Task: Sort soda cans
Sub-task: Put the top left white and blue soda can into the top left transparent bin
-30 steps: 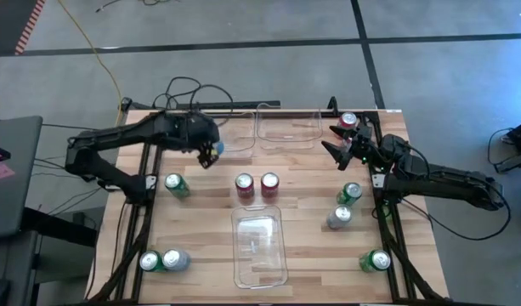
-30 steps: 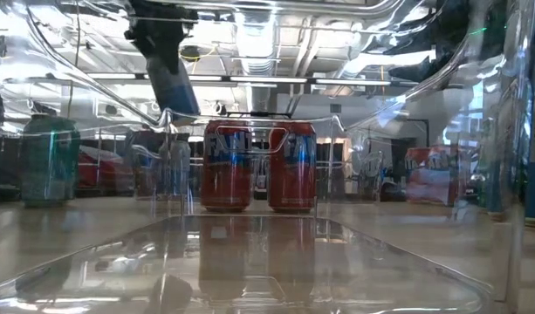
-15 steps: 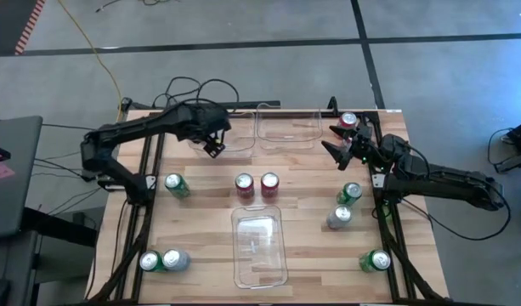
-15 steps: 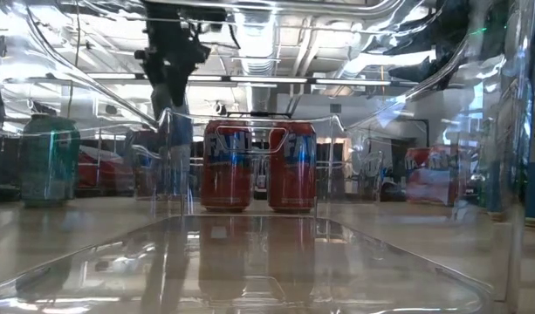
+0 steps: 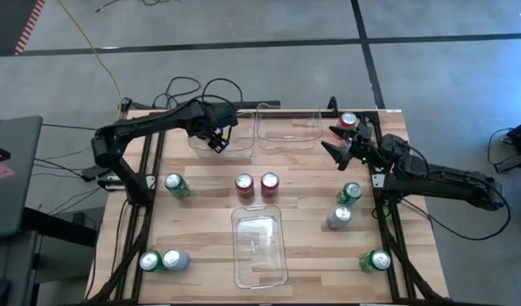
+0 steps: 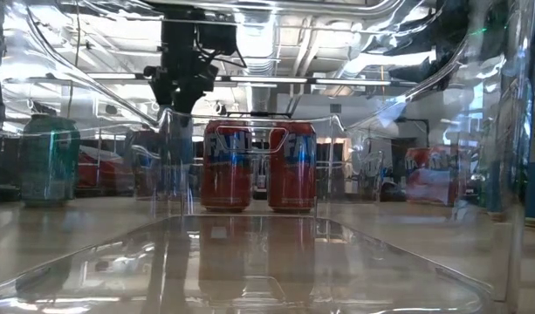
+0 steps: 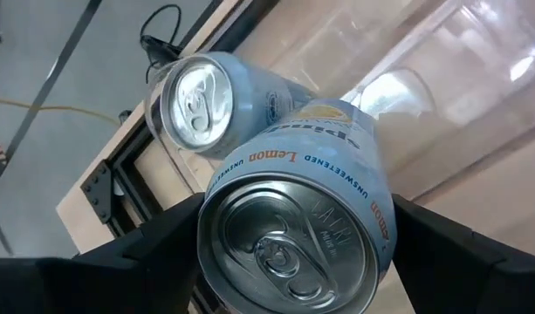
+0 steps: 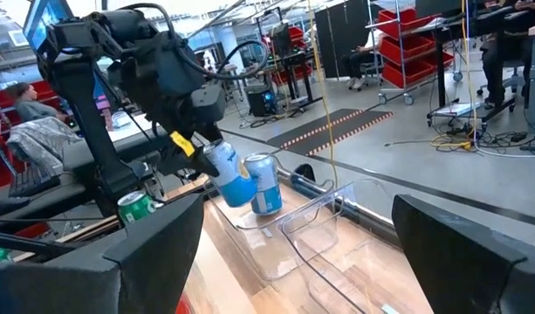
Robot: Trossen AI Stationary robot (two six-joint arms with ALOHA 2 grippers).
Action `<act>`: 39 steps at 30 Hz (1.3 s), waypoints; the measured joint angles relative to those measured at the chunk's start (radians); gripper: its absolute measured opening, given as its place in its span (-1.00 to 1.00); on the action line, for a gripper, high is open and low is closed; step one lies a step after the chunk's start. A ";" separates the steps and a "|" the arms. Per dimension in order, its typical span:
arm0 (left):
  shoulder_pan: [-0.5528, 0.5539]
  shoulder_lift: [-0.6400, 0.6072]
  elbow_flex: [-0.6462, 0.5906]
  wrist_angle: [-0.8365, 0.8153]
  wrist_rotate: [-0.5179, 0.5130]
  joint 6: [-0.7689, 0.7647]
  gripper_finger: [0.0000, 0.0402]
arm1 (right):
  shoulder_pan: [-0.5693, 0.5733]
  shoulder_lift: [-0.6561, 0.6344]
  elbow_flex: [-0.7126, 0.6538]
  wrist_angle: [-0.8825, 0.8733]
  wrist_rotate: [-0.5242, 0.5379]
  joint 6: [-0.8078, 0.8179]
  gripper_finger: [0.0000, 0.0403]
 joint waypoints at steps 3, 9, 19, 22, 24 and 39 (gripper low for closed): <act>0.008 -0.004 0.000 -0.026 0.001 -0.011 0.52 | 0.000 0.000 0.000 -0.005 -0.001 0.000 0.93; 0.010 -0.005 -0.039 -0.009 0.028 -0.039 0.52 | 0.000 0.000 0.000 -0.007 -0.003 0.001 0.93; 0.037 -0.004 -0.219 0.064 0.057 -0.053 0.52 | 0.000 0.000 0.000 -0.005 -0.003 0.002 0.93; 0.053 -0.005 -0.233 0.092 0.086 -0.040 0.53 | 0.000 0.000 0.000 0.003 -0.003 0.002 0.93; 0.057 -0.005 -0.233 0.101 0.092 -0.034 0.57 | 0.000 0.000 0.000 0.011 -0.003 0.002 0.93; 0.056 -0.005 -0.233 0.111 0.092 0.016 0.79 | -0.001 0.000 0.000 0.017 -0.001 0.004 0.93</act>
